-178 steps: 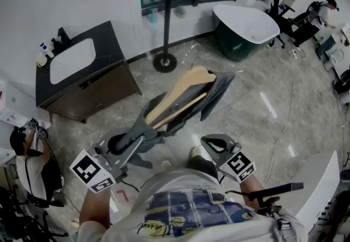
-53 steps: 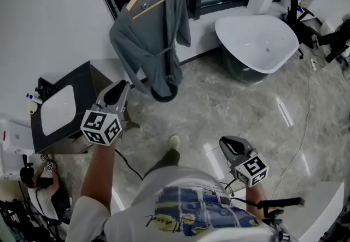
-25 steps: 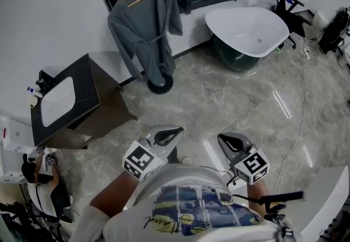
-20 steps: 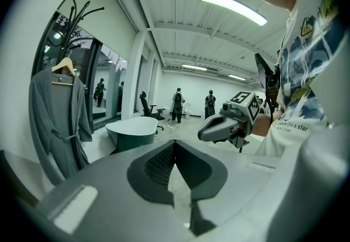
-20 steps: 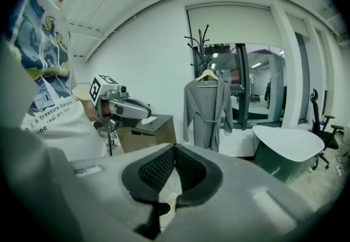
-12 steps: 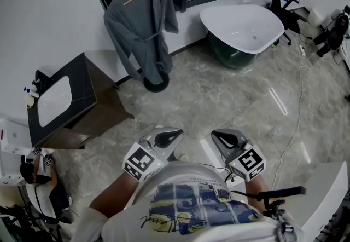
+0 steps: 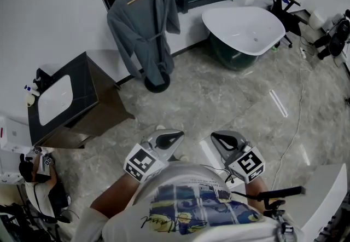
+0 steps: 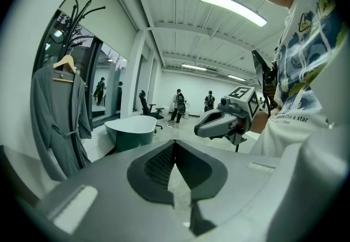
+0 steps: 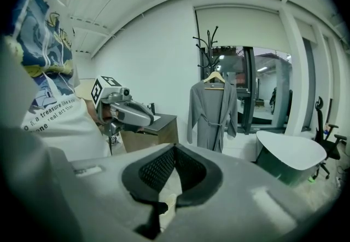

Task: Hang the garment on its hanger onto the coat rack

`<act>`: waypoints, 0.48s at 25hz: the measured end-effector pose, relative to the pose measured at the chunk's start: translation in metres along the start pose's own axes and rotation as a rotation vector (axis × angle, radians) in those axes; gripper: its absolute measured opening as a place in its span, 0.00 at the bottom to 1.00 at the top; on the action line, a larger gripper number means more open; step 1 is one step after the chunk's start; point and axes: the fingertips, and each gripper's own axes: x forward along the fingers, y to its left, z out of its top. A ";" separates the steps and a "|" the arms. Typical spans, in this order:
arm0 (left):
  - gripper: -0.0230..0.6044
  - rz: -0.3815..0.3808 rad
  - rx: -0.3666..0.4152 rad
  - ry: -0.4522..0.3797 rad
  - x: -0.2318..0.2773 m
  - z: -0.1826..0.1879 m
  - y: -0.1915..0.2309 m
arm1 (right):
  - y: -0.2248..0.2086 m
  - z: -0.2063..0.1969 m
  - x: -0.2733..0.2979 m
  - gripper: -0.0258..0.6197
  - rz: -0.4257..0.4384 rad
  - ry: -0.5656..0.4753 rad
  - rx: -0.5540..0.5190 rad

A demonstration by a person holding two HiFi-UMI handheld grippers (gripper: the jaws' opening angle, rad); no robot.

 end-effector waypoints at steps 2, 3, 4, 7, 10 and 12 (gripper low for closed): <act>0.04 0.002 0.002 0.004 0.000 -0.003 0.001 | 0.002 -0.001 0.002 0.04 0.005 0.002 -0.002; 0.04 0.003 0.002 0.005 -0.001 -0.004 0.001 | 0.003 -0.002 0.003 0.04 0.008 0.003 -0.004; 0.04 0.003 0.001 0.006 -0.001 -0.004 0.001 | 0.004 -0.001 0.004 0.04 0.011 0.005 -0.008; 0.04 0.006 -0.003 0.005 -0.002 -0.003 0.004 | 0.003 0.000 0.006 0.04 0.017 0.010 -0.017; 0.04 0.008 -0.007 0.009 -0.001 -0.004 0.007 | 0.001 -0.002 0.010 0.04 0.018 0.006 -0.011; 0.04 0.010 -0.009 0.017 -0.001 -0.007 0.011 | 0.001 0.000 0.013 0.04 0.023 0.011 -0.014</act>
